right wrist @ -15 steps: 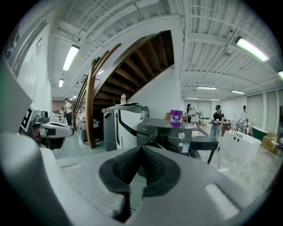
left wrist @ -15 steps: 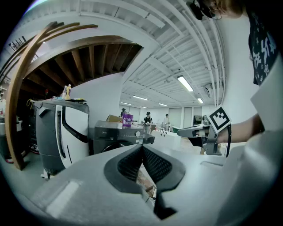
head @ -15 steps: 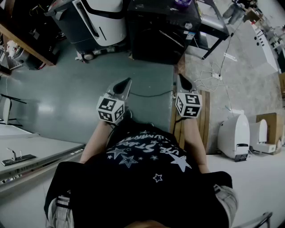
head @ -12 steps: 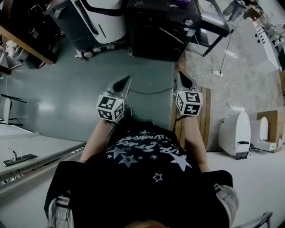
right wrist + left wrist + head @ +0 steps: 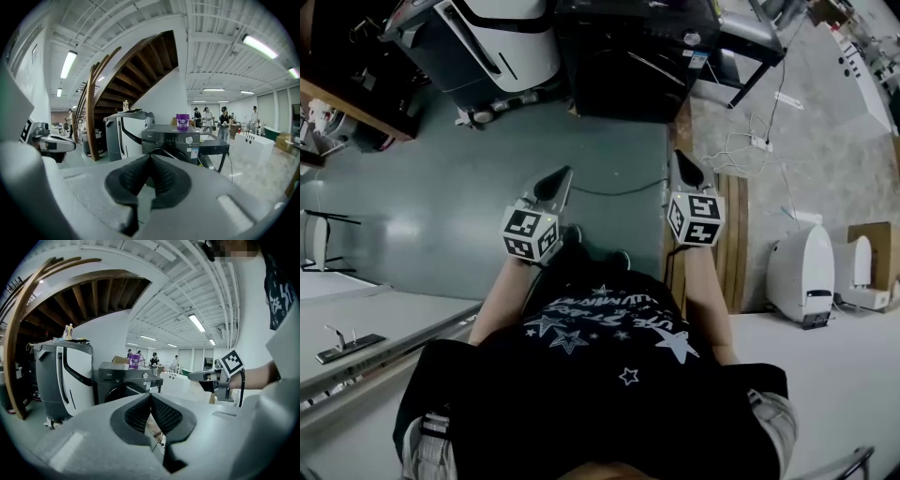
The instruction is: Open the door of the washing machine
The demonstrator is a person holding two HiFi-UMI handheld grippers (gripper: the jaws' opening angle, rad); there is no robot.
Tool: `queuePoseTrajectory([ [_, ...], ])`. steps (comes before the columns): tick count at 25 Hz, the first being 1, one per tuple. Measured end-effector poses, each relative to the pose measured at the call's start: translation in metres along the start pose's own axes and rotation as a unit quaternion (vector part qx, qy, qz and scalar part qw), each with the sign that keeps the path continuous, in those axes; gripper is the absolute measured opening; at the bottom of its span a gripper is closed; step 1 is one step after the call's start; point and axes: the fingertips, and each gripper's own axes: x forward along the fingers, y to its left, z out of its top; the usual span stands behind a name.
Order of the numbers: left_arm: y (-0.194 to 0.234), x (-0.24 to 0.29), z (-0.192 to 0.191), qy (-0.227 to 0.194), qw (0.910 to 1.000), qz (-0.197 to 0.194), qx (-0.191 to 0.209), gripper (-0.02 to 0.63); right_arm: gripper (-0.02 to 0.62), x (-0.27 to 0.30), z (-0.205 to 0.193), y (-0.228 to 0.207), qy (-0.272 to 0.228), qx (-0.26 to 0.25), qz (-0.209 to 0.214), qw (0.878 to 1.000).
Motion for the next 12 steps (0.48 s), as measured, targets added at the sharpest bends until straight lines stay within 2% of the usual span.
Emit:
queuePoseTrajectory([
  [6, 0.000, 0.033, 0.001, 0.013, 0.9999, -0.002, 0.008, 0.011, 0.005, 0.007, -0.006, -0.026, -0.012, 0.026, 0.004, 1.000],
  [8, 0.000, 0.044, 0.003, 0.014, 0.9998, -0.003, 0.010, 0.012, 0.112, 0.015, -0.008, -0.032, -0.007, 0.034, 0.011, 0.999],
  [12, 0.006, 0.063, 0.002, 0.022, 0.9995, -0.009, 0.022, 0.011, 0.199, 0.042, -0.016, -0.034, 0.015, 0.040, 0.024, 0.999],
])
